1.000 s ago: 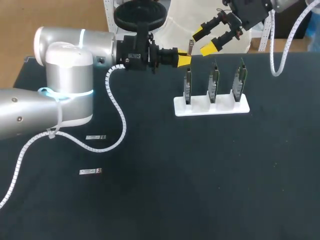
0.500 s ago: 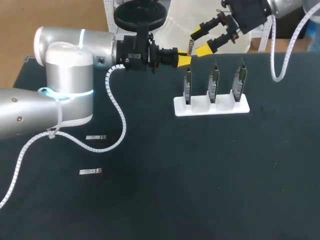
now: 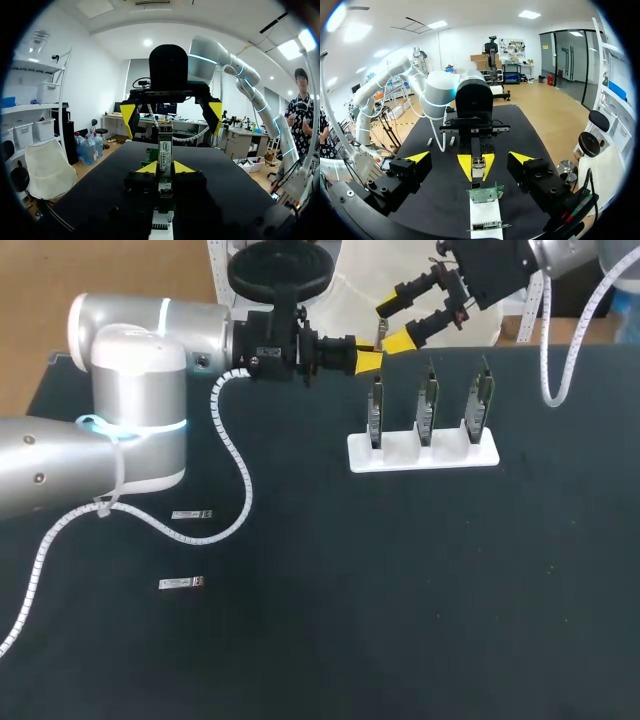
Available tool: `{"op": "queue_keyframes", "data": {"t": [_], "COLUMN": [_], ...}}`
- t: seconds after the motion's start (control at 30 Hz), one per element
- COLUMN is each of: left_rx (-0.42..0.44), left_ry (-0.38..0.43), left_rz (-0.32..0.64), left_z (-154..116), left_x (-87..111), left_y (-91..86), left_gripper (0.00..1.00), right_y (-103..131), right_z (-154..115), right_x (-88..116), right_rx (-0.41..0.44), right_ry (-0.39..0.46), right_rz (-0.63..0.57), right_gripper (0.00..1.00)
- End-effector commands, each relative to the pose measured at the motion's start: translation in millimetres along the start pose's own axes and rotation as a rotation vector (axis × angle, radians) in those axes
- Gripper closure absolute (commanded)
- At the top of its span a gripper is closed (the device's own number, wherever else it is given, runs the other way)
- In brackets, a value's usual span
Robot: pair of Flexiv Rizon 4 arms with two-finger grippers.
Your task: Pick up the optical module with the left hand, and insert it into the network port with the right hand.
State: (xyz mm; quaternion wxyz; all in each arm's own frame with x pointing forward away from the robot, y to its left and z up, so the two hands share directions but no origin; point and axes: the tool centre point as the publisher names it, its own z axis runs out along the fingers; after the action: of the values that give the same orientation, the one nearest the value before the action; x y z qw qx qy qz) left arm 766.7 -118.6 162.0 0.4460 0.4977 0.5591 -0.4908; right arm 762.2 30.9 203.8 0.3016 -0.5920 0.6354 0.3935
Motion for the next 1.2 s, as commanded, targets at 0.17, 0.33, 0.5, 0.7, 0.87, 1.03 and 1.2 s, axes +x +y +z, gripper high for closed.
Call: {"op": "queue_keyframes", "data": {"t": [0.17,0.33,0.5,0.7,0.87,1.03,1.2], "left_rx": [-0.003,-0.003,-0.003,-0.003,-0.003,-0.003,-0.003], "left_ry": [-0.001,-0.001,-0.001,-0.001,-0.001,-0.001,-0.001], "left_rz": [0.001,0.001,0.001,0.001,0.001,0.001,0.001], "left_z": [-0.3,-0.3,-0.3,-0.3,-0.3,-0.3,-0.3], "left_x": [0.4,0.4,0.4,0.4,0.4,0.4,0.4], "left_y": [-0.6,-0.6,-0.6,-0.6,-0.6,-0.6,-0.6], "left_gripper": [1.00,1.00,1.00,1.00,1.00,1.00,0.40], "right_y": [0.0,0.0,0.6,1.1,1.4,2.1,3.1], "right_z": [1.8,2.7,3.3,3.4,2.3,2.1,2.7], "right_x": [-0.7,-0.7,-0.5,-0.1,0.1,0.6,1.6], "right_rx": [-0.005,-0.009,-0.013,-0.012,-0.012,-0.011,-0.011], "right_ry": [0.006,0.011,0.012,0.017,0.011,0.008,0.006], "right_rz": [-0.002,-0.003,-0.008,-0.009,-0.004,-0.004,-0.003], "right_gripper": [0.00,0.15,1.00,1.00,1.00,1.00,1.00]}}
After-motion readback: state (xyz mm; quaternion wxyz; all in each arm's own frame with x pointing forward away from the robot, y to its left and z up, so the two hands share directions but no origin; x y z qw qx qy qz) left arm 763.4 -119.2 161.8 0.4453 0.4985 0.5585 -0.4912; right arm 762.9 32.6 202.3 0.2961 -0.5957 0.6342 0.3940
